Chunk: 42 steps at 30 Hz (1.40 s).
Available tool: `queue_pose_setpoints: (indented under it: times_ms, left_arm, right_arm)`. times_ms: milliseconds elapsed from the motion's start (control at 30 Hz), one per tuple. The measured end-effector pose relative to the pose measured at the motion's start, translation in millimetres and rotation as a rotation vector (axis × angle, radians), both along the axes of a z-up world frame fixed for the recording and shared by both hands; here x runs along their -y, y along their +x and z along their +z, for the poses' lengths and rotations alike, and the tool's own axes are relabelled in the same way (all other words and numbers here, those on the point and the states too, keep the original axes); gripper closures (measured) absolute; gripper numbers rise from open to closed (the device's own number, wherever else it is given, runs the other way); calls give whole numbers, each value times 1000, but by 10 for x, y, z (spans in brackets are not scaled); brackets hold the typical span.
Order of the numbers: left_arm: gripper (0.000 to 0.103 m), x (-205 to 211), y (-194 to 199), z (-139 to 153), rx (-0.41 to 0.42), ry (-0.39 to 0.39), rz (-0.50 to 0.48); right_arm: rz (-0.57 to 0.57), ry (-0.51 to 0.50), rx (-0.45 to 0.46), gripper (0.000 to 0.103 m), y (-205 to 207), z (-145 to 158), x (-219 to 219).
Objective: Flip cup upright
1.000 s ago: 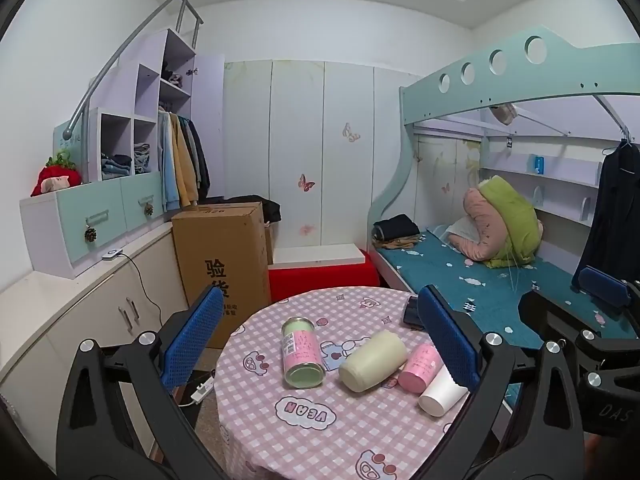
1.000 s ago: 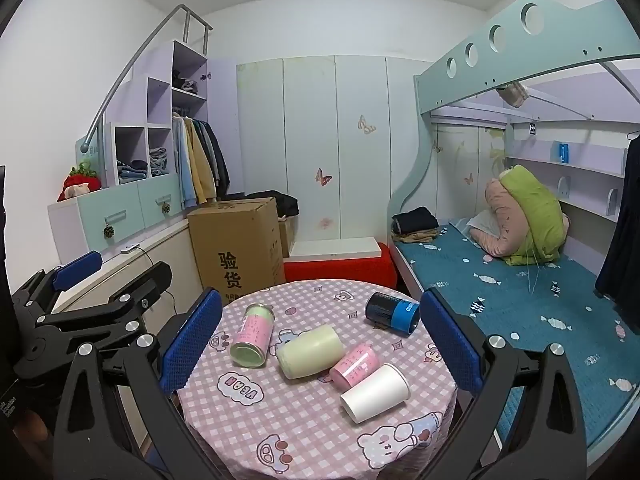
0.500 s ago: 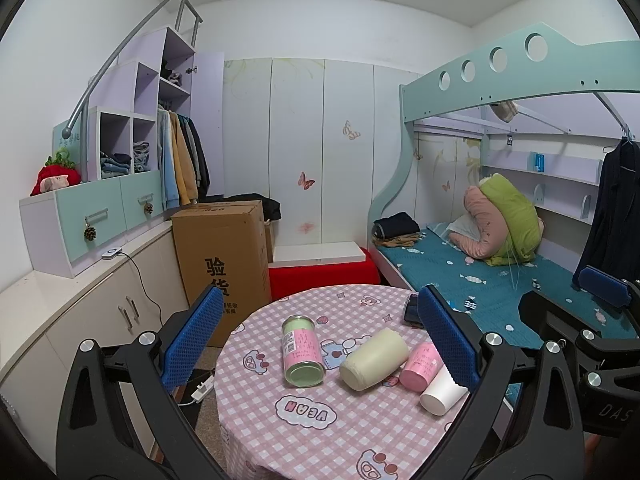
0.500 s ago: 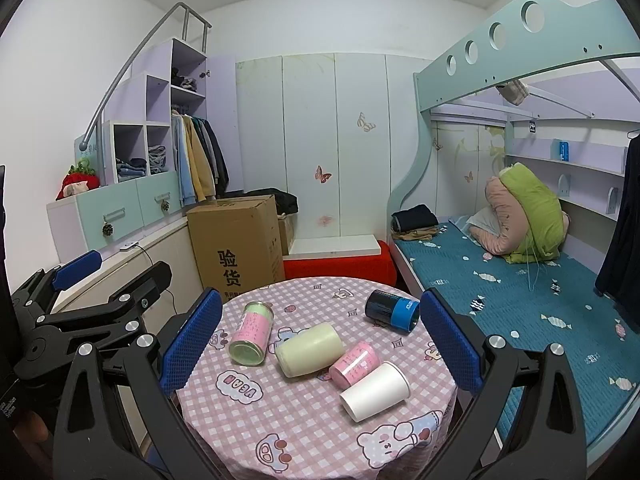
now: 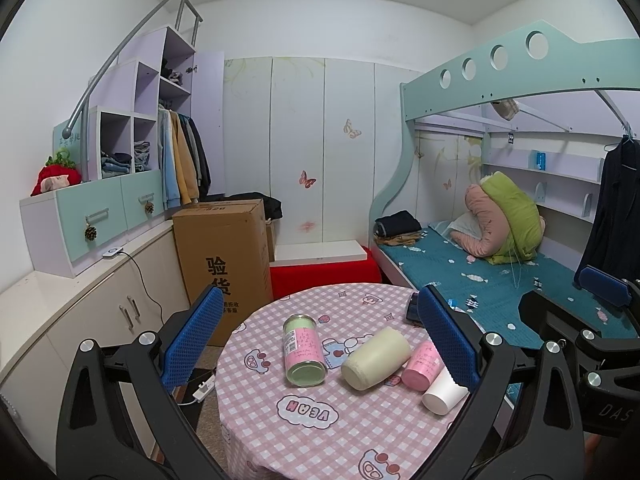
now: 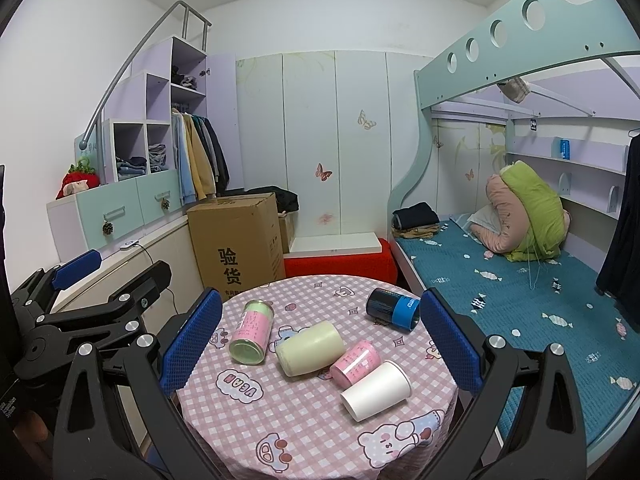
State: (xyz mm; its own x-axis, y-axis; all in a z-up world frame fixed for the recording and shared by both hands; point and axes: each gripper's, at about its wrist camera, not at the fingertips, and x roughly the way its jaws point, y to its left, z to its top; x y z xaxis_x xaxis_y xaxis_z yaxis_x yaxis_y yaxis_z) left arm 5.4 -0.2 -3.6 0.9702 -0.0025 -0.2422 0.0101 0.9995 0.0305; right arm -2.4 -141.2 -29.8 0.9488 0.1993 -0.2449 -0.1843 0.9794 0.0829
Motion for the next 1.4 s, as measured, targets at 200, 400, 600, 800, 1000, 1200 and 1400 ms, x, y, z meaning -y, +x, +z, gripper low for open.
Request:
queue_pose_setpoints:
  times_ms: [200, 400, 600, 800, 1000, 1200, 1400]
  left_arm:
    - [5, -10, 47, -54, 0, 2, 1]
    - [5, -20, 48, -54, -1, 2, 1]
    - [5, -73, 125, -191, -5, 3, 2]
    - [5, -87, 138, -210, -7, 4, 3]
    - [5, -83, 135, -197, -8, 3, 3]
    - [5, -86, 139, -203, -8, 4, 4]
    - [5, -113, 149, -232, -11, 2, 4]
  right_arm:
    - [-1, 0, -1, 7, 11, -25, -4]
    - [-1, 0, -3, 7, 13, -20, -3]
    - [-4, -2, -6, 7, 82, -168, -42]
    - [-2, -1, -9, 7, 86, -168, -38]
    - [-2, -2, -9, 7, 90, -177, -40]
    - [-1, -2, -11, 7, 92, -178, -39]
    - [-3, -4, -12, 7, 103, -224, -49]
